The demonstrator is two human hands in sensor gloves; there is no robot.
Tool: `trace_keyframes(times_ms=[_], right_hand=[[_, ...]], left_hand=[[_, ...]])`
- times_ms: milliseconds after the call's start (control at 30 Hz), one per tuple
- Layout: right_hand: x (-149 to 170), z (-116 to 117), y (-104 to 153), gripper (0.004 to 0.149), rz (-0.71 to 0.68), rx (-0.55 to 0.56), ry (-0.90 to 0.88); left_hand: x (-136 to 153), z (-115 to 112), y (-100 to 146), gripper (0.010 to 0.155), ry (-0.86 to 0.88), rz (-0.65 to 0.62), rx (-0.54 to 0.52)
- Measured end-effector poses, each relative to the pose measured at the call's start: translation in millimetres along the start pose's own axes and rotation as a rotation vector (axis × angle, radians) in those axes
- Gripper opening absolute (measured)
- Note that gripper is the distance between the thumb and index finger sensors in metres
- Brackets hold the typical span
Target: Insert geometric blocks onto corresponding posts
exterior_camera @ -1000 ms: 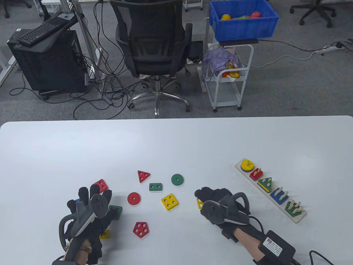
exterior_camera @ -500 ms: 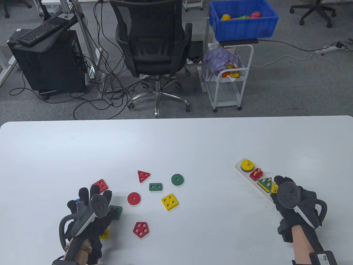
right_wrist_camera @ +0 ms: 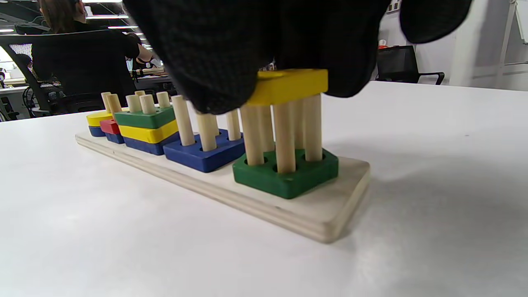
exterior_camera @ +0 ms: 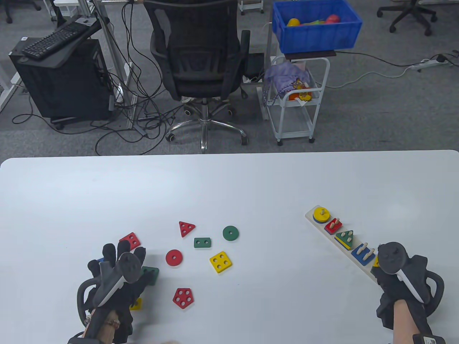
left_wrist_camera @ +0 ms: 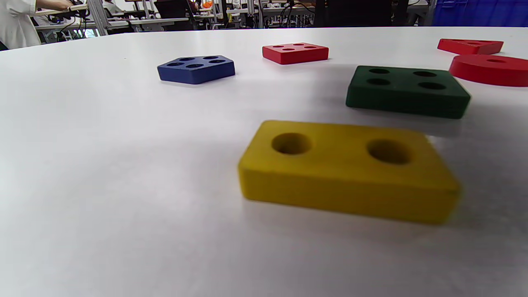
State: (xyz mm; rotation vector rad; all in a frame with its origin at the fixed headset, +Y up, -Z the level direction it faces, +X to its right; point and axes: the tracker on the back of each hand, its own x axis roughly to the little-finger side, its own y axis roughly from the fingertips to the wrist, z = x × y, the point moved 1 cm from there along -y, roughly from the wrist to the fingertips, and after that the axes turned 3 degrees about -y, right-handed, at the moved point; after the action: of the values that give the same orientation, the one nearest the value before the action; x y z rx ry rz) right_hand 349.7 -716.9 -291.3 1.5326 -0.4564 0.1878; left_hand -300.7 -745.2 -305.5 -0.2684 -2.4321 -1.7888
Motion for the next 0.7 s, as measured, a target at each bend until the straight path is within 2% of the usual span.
trace_keyframes(times_ms=[267, 367, 467, 567, 633, 700], right_hand=[[4.0, 2.0, -0.7, 0.065, 0.028, -0.038, 0.021], [5.7, 3.0, -0.7, 0.073, 0.031, -0.066, 0.019], [1.6, -4.9, 2.1, 0.073, 0.014, 0.000, -0.014], [-13.5, -11.2, 7.0, 0.070, -0.057, 0.046, -0.022], [-37.9, -12.4, 13.0, 0.067, -0.166, 0.079, -0.033], [-66.2, -9.9, 17.5, 0.066, -0.276, 0.058, -0.026]], left_hand=[[-0.1, 0.1, 0.3, 0.076, -0.002, 0.002, 0.002], [-0.3, 0.1, 0.4, 0.076, -0.003, 0.001, 0.003], [0.0, 0.4, 0.2, 0.076, 0.000, 0.001, 0.002], [-0.1, 0.4, 0.2, 0.076, 0.001, 0.002, 0.000], [-0.3, 0.2, 0.2, 0.076, 0.000, 0.000, 0.000], [-0.5, 0.1, 0.3, 0.076, -0.002, -0.002, 0.000]])
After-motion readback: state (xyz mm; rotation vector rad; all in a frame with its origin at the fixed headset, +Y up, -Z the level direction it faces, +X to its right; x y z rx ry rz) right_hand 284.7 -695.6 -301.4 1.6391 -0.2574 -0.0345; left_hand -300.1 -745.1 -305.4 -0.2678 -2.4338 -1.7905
